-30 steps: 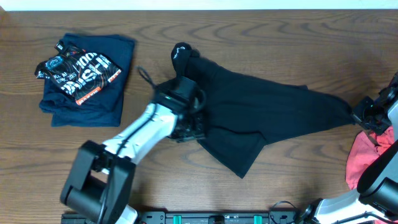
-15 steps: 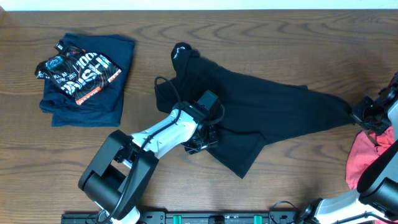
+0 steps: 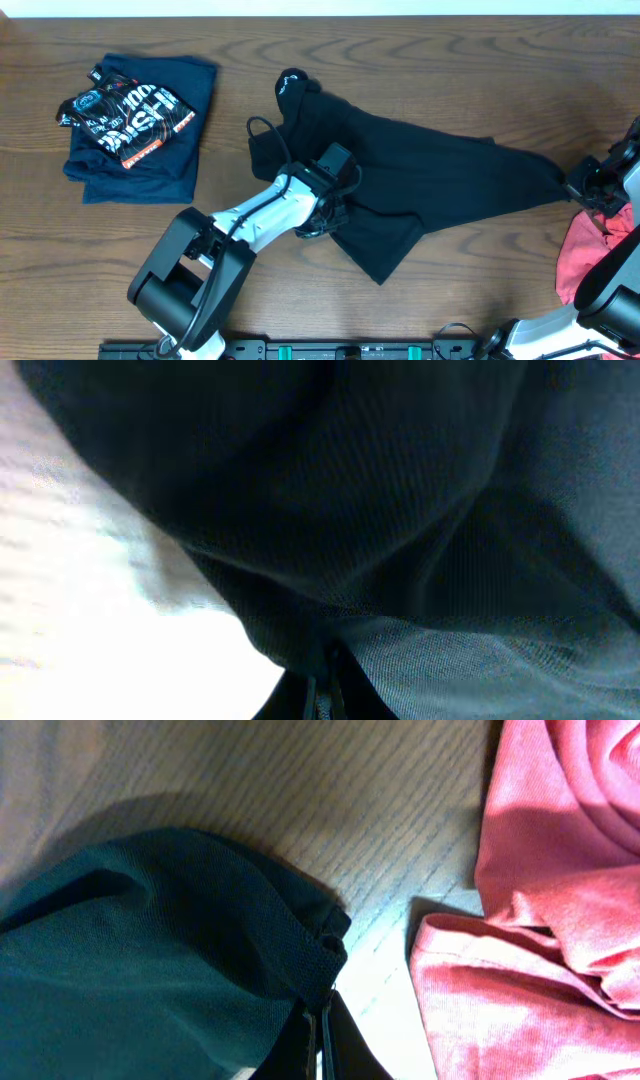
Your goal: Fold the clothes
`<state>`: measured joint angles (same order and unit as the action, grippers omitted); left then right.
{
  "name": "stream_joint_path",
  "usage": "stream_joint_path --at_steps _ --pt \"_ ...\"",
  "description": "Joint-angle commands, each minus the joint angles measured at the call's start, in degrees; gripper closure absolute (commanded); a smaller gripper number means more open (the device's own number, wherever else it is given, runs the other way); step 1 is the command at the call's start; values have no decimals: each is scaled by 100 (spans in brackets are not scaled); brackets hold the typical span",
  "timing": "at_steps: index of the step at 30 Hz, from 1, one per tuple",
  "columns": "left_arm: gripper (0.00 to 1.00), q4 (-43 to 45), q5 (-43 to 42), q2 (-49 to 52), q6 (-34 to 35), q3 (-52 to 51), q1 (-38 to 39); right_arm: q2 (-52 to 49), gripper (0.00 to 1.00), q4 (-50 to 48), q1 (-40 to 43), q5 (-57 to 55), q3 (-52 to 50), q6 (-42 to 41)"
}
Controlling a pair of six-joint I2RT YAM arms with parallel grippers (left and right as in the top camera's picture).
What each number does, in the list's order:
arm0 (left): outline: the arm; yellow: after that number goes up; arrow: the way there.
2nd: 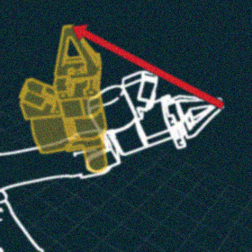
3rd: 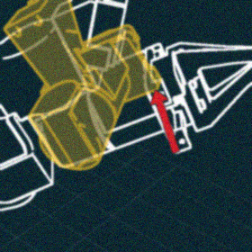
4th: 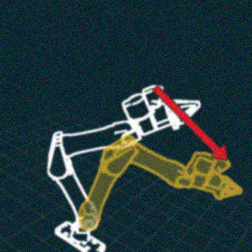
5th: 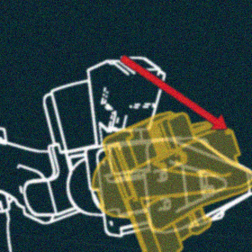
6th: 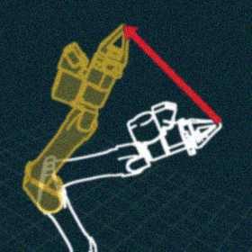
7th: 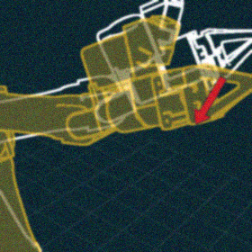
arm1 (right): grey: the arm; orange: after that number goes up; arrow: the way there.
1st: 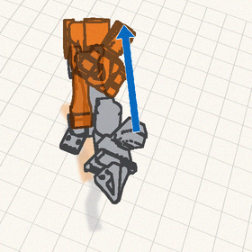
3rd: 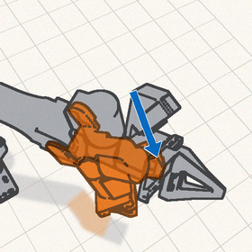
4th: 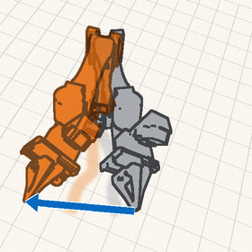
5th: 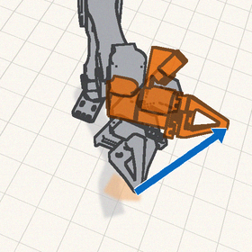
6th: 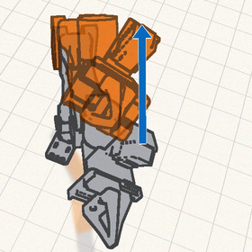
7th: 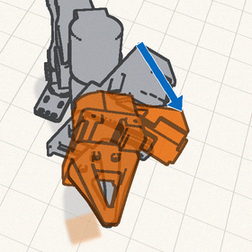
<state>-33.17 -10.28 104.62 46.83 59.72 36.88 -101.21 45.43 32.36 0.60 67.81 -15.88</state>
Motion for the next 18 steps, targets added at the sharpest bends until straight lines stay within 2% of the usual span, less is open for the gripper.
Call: stream_joint_path --at_steps 1,9,13,18 --pt "94 -153 525 -26 -861 52 -267 -2 99 127 -61 131 28 81" --pt "94 -1117 474 -1698 -2098 704 -1182 234 99 1047 -28 448 354 184" --pt "94 -1464 470 -2732 -2417 1056 -1690 710 99 1578 37 824 885 507" --pt "94 -1381 273 -3891 -2647 1499 -2271 1445 99 2135 107 863 1759 592"
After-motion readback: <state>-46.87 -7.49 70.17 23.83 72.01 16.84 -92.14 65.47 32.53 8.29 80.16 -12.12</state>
